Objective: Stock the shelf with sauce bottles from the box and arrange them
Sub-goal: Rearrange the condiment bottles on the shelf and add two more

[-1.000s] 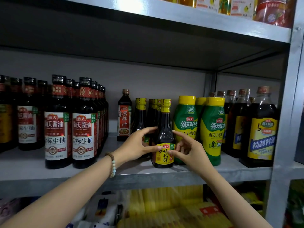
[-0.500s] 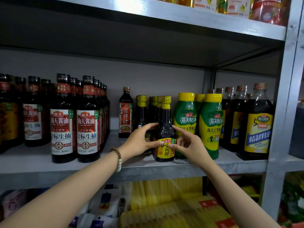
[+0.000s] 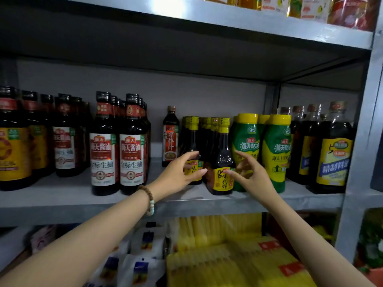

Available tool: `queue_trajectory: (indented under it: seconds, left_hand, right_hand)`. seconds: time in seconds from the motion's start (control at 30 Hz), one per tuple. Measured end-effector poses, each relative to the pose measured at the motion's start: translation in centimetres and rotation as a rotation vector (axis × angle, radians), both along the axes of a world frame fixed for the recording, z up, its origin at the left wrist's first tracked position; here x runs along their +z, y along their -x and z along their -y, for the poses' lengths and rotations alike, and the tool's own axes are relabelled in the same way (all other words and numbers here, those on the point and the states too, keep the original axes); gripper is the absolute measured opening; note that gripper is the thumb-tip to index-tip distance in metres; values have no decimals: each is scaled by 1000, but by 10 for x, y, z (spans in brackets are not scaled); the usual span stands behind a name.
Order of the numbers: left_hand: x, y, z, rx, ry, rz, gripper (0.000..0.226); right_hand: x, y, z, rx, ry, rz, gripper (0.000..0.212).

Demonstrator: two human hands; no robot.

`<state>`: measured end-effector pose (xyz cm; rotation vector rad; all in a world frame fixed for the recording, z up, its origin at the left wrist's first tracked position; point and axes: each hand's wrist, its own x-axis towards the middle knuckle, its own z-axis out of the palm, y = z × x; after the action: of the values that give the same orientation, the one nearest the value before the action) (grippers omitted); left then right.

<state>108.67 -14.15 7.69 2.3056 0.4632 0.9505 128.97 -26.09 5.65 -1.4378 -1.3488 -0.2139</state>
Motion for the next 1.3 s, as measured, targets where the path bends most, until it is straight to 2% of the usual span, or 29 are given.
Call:
queue_trajectory:
  seconds: [0.1,0.23,0.4,0.7,0.83,1.03,1.3]
  left_hand:
    - [-1,31,1,-24,16,37,63]
    - [-8,85,3,-9,-50,82,55]
    - [-25,180,-3,90,-172,99,53]
    - [-100,358,-21,209,-336,-138,69]
    - [-146,417,-12,270,-382,-246,73]
    - [-219,482,13,329,-264,-381,69]
    - [-323,553,50,324,-122,-649,72]
  right_hand:
    - [0,25,7,-99,-46,79,69]
    - [-1,79,13,-87,-33,138,73]
    - [-13,169,15,-83,75,238,77]
    - [-76,322,3,-105,293,329,77]
    - [-115,366,6,-11,391,321,80]
    - [-182,414,15,92,474,244,82]
    - [-297,465,45,154,707,135,83]
